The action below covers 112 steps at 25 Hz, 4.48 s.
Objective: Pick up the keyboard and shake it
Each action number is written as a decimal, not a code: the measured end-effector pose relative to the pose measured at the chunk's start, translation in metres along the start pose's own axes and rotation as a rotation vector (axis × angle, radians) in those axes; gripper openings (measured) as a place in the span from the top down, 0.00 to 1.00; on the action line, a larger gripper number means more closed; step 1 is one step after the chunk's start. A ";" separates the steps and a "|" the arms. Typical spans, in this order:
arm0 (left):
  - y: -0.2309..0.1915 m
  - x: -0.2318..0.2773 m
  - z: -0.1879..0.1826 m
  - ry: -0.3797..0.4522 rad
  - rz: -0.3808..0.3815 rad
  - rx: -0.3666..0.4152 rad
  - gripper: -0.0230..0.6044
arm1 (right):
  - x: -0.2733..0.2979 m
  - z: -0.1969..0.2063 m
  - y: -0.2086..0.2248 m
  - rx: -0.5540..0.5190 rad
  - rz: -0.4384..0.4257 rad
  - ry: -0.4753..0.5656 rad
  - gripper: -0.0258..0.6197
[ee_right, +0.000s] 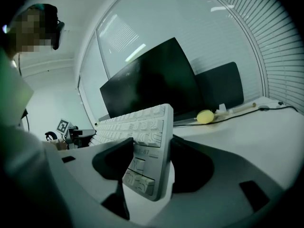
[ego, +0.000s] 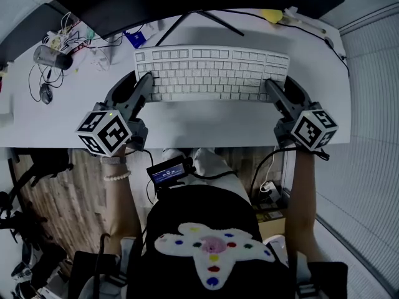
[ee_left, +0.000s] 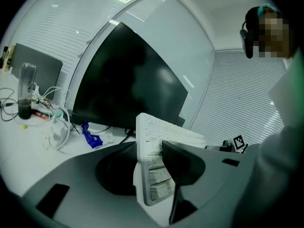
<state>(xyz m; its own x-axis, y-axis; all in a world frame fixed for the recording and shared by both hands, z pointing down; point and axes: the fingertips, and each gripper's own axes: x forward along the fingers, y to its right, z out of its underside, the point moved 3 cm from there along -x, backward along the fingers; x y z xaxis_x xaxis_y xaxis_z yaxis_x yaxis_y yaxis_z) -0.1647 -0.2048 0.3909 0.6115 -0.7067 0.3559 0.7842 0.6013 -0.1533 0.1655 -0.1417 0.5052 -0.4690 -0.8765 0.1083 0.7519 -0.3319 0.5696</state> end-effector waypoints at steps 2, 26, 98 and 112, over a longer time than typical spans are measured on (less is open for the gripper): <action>0.003 -0.005 -0.032 0.038 0.007 0.002 0.70 | 0.000 -0.035 -0.014 -0.033 0.004 0.010 0.56; 0.003 -0.037 -0.097 0.163 -0.005 0.009 0.70 | 0.006 -0.105 -0.063 -0.110 -0.013 0.085 0.56; 0.000 -0.035 -0.093 0.194 0.009 -0.007 0.70 | 0.003 -0.102 -0.065 -0.097 0.025 0.136 0.56; 0.009 -0.040 -0.099 0.184 -0.032 0.044 0.70 | 0.012 -0.098 -0.059 -0.070 -0.039 0.160 0.56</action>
<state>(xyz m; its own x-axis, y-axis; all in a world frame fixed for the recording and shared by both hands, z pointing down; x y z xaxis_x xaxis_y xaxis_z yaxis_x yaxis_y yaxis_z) -0.1719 -0.2075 0.2841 0.5982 -0.7798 0.1846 0.8008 0.5901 -0.1024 0.1613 -0.1672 0.3930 -0.4234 -0.9047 -0.0471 0.7676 -0.3858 0.5118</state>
